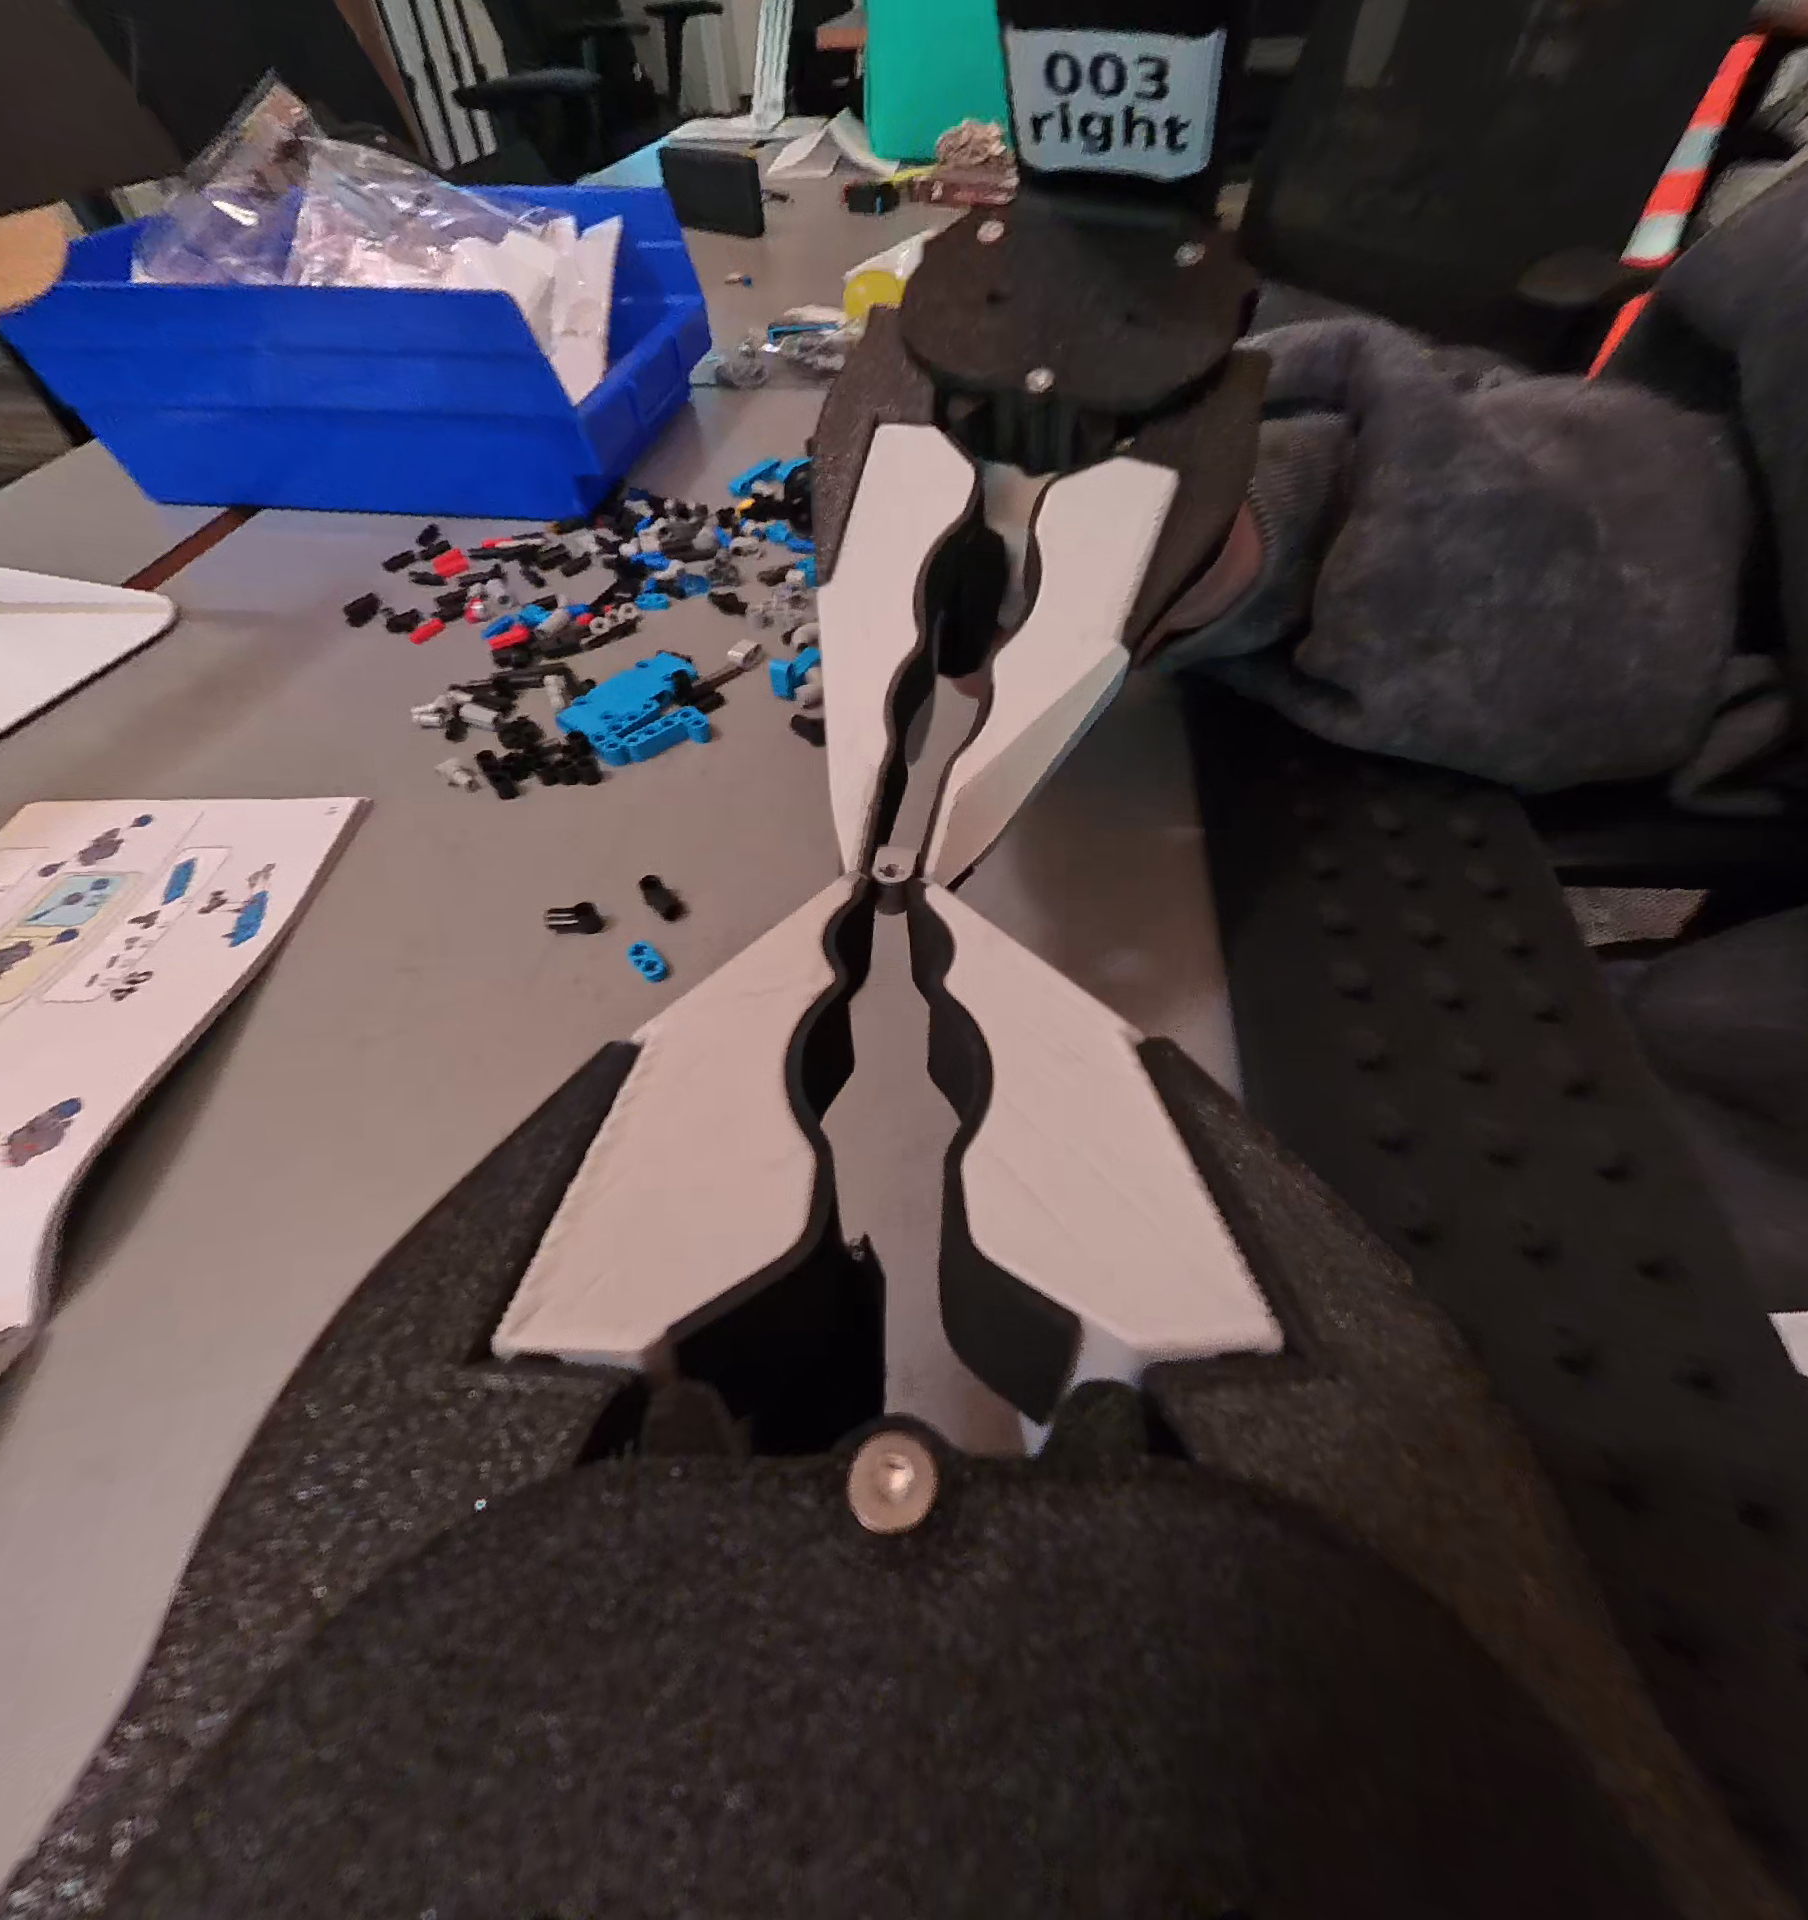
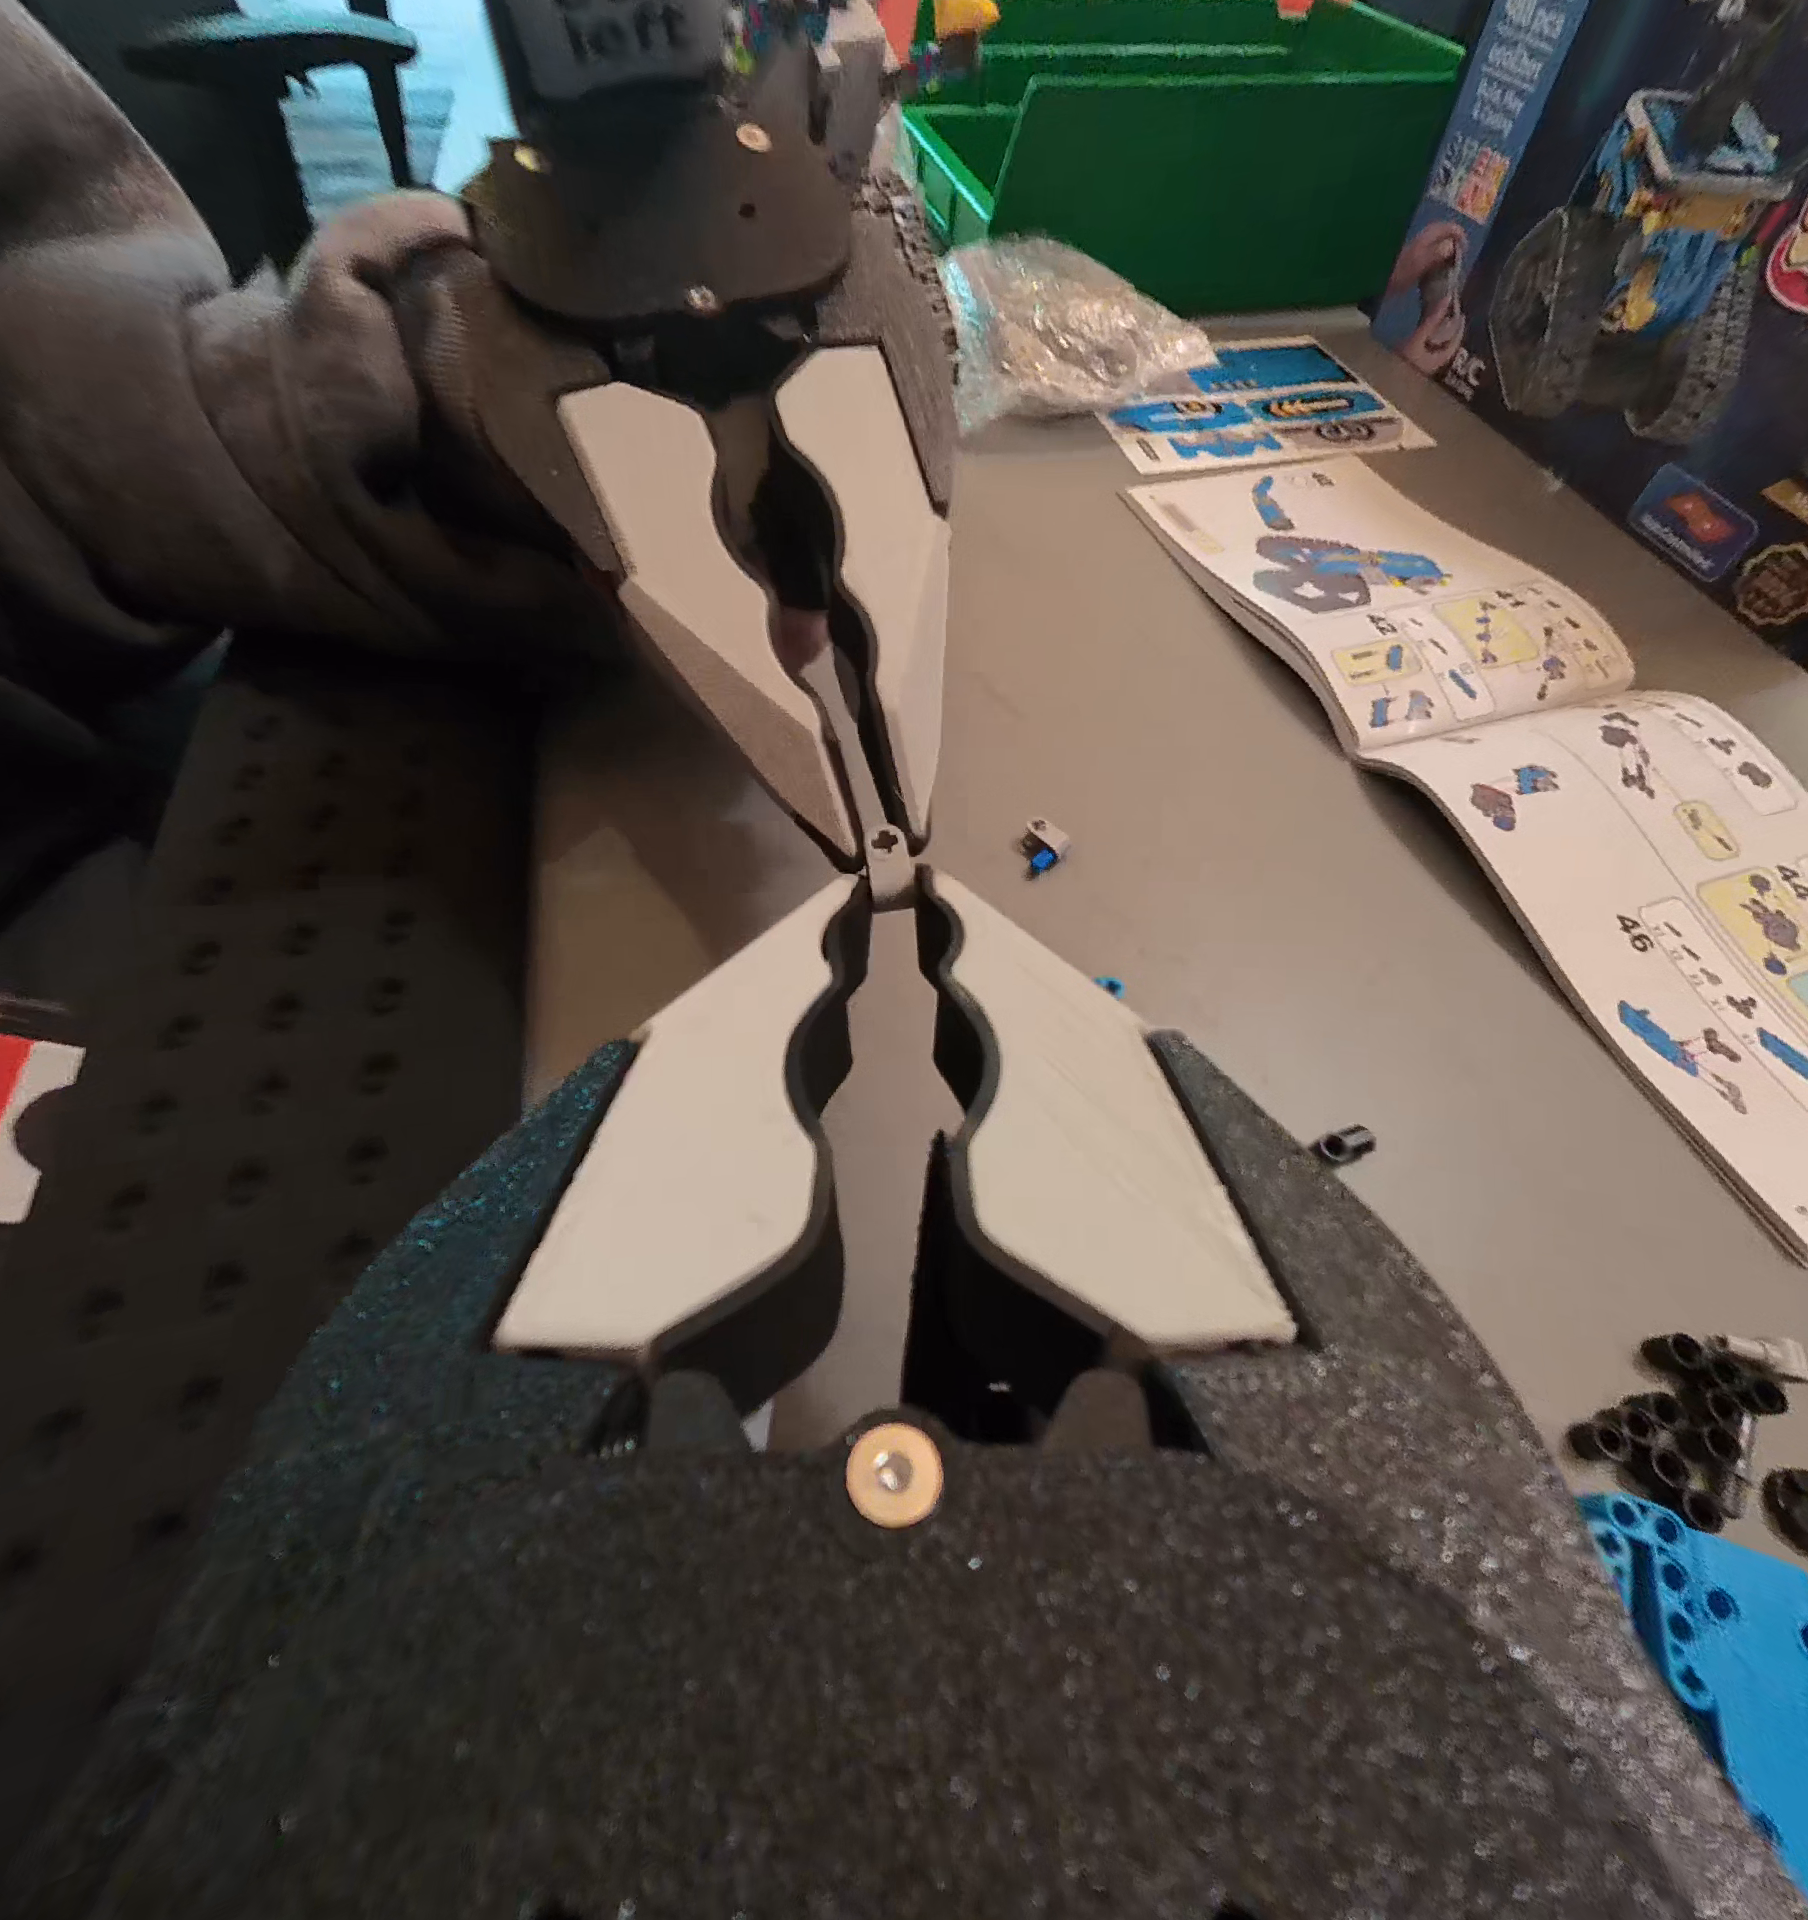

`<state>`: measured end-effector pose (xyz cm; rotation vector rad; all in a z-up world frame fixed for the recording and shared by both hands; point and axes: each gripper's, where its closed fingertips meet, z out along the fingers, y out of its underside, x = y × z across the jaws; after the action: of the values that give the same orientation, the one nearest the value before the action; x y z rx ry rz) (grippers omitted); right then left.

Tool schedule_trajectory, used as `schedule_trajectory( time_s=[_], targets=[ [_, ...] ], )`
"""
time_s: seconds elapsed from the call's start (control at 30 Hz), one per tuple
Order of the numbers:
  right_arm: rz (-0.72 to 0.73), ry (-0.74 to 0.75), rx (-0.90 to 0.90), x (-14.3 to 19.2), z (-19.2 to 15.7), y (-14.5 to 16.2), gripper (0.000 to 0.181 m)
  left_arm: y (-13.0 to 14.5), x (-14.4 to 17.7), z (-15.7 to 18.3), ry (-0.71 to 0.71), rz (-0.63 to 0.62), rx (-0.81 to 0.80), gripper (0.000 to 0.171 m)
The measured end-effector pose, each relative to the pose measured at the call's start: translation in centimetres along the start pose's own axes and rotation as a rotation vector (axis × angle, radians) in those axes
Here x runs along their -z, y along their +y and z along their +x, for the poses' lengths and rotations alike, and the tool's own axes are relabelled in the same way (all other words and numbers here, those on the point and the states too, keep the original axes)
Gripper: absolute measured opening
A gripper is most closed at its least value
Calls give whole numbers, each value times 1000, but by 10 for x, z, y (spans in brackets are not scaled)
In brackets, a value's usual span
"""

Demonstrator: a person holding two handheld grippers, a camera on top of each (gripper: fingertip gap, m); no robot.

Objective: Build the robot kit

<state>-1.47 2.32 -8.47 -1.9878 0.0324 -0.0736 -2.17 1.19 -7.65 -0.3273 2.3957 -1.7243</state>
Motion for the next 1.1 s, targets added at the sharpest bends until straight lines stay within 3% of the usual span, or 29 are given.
schedule_trajectory(
  time_s=[0.4, 0.97, 1.1],
  targets=[
    [22, -27, -5, 6, -2, 0, 14, -3, 4, 3, 24, -2, -2, 5],
    [-32, -53, -12, 1, -7, 8, 8, 9, -2, 3, 17, -73, -11, 6],
    [9, -34, -29, 6, 0, 2, 0, 11, 1, -5, -7, -79, 19, 6]
  ],
)
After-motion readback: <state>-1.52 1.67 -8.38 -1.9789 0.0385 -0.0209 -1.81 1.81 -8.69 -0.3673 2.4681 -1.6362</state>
